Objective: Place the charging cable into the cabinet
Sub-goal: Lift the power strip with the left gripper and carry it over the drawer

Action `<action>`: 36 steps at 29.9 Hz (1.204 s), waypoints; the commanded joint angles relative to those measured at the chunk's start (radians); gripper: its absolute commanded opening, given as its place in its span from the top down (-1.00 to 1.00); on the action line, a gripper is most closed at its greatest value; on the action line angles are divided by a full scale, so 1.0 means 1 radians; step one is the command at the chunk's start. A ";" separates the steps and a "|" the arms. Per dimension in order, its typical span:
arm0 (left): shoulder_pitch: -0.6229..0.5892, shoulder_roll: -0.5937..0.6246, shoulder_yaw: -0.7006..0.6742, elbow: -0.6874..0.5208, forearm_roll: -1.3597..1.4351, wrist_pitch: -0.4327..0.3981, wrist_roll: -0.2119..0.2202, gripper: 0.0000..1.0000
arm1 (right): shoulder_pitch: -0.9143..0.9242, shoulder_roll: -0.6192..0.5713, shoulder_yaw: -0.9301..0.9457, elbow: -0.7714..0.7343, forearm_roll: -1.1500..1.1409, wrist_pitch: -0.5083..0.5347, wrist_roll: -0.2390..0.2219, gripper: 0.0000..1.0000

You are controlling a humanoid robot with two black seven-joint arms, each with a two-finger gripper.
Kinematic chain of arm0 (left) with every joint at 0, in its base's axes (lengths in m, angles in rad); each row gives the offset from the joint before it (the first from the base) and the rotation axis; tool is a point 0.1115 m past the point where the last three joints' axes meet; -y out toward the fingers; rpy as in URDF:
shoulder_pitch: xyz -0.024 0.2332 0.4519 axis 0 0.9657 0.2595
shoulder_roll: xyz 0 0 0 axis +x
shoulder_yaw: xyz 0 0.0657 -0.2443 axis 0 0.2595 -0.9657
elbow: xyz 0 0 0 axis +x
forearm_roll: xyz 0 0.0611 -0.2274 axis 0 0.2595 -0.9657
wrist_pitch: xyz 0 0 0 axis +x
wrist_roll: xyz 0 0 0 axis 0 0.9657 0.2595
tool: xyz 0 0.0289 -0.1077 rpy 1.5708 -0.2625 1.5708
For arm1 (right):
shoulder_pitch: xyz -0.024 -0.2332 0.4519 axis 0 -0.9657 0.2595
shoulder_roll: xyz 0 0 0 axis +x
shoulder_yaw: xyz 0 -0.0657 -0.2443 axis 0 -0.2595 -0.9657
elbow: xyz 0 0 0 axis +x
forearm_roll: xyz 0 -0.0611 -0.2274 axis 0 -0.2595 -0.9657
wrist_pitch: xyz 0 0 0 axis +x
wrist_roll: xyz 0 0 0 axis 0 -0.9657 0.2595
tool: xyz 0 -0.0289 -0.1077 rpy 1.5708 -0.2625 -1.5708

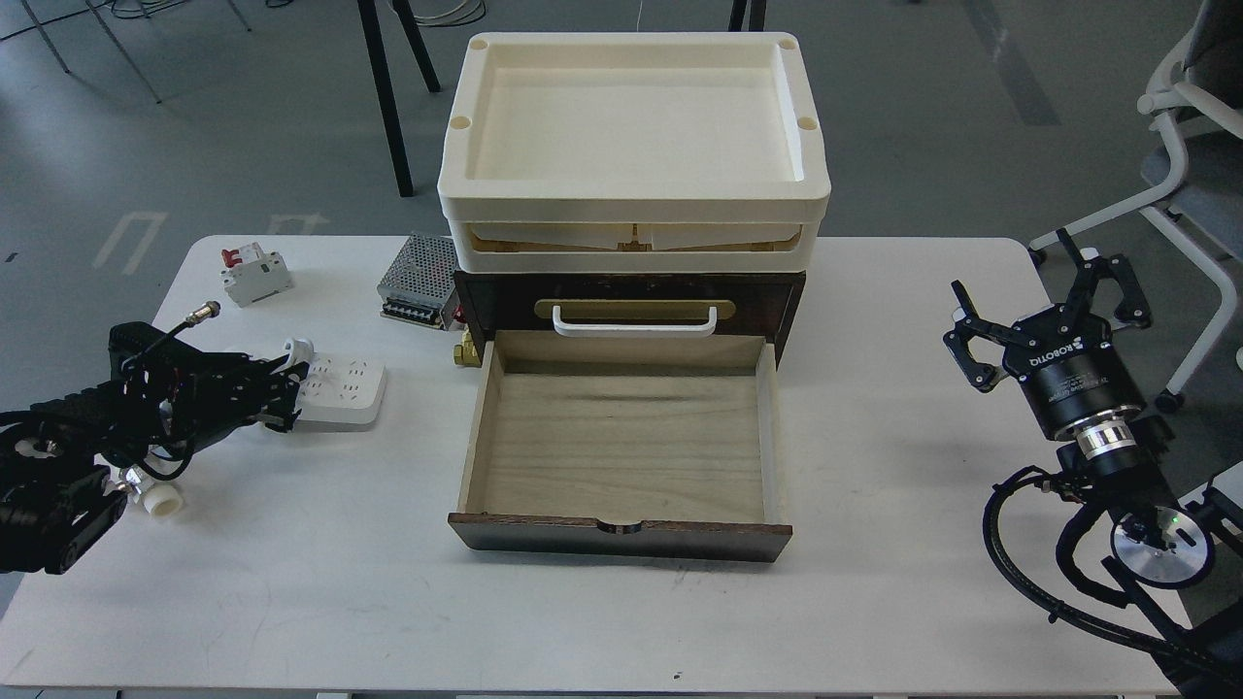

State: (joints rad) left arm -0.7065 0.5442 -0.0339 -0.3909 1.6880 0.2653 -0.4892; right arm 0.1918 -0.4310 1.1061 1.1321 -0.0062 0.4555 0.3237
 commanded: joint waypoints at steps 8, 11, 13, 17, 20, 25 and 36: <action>-0.024 0.275 -0.030 -0.341 -0.246 -0.012 0.001 0.97 | 0.000 0.000 0.000 0.000 0.000 0.000 0.000 -0.99; -0.022 0.356 -0.072 -0.388 -0.280 -0.017 0.001 0.97 | 0.000 0.000 0.000 0.000 0.000 0.000 0.000 -0.99; -0.019 0.394 -0.110 -0.411 -0.306 -0.029 0.001 0.97 | 0.000 0.000 0.000 0.000 0.000 0.000 0.000 -0.99; -0.011 0.460 -0.179 -0.433 -0.387 -0.058 0.001 0.97 | 0.000 0.000 0.000 0.000 0.000 -0.001 0.000 -0.99; -0.011 0.516 -0.239 -0.442 -0.505 -0.089 0.001 0.97 | 0.000 0.000 0.000 0.000 0.000 -0.001 0.000 -0.99; -0.014 0.595 -0.369 -0.477 -0.611 -0.149 0.001 0.97 | 0.000 0.000 0.000 0.000 0.000 -0.001 0.000 -0.99; -0.025 0.760 -0.624 -0.833 -0.636 -0.331 0.001 0.97 | 0.000 0.001 0.000 0.000 0.000 -0.001 0.000 -0.99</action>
State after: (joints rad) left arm -0.7220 1.2795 -0.6329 -1.1184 1.0513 -0.0480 -0.4884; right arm 0.1918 -0.4309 1.1061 1.1321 -0.0062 0.4540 0.3237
